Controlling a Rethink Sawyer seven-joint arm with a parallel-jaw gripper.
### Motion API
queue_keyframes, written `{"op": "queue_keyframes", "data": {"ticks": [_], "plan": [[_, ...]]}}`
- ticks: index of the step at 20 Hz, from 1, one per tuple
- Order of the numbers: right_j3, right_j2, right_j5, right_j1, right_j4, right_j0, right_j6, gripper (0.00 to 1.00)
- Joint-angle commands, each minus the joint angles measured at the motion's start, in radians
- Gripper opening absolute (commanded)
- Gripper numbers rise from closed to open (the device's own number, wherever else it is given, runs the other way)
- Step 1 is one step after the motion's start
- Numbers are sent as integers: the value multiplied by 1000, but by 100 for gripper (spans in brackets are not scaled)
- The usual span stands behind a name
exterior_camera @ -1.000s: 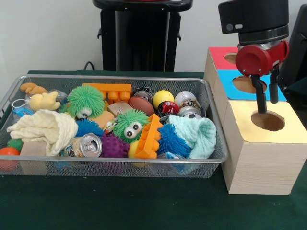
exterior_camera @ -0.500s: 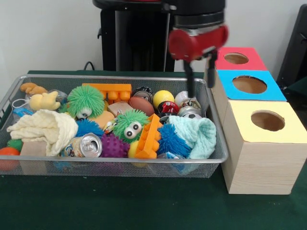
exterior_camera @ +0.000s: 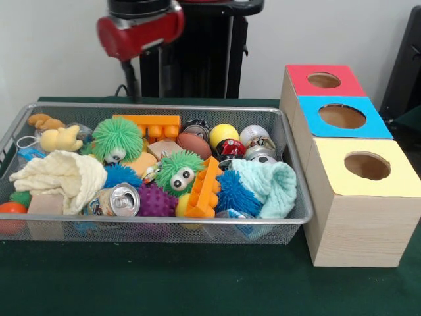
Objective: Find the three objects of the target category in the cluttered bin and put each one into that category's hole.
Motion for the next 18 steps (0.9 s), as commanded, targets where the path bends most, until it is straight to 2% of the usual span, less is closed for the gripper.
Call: {"op": "queue_keyframes", "data": {"ticks": [1, 4, 12, 18], "plan": [[40, 143, 96, 47, -133, -74, -467, 100], [12, 163, 41, 95, -140, -64, -432, 100], [10, 180, -74, 169, -151, -50, -359, 100], [18, 194, -51, 214, -162, -70, -394, 100]]}}
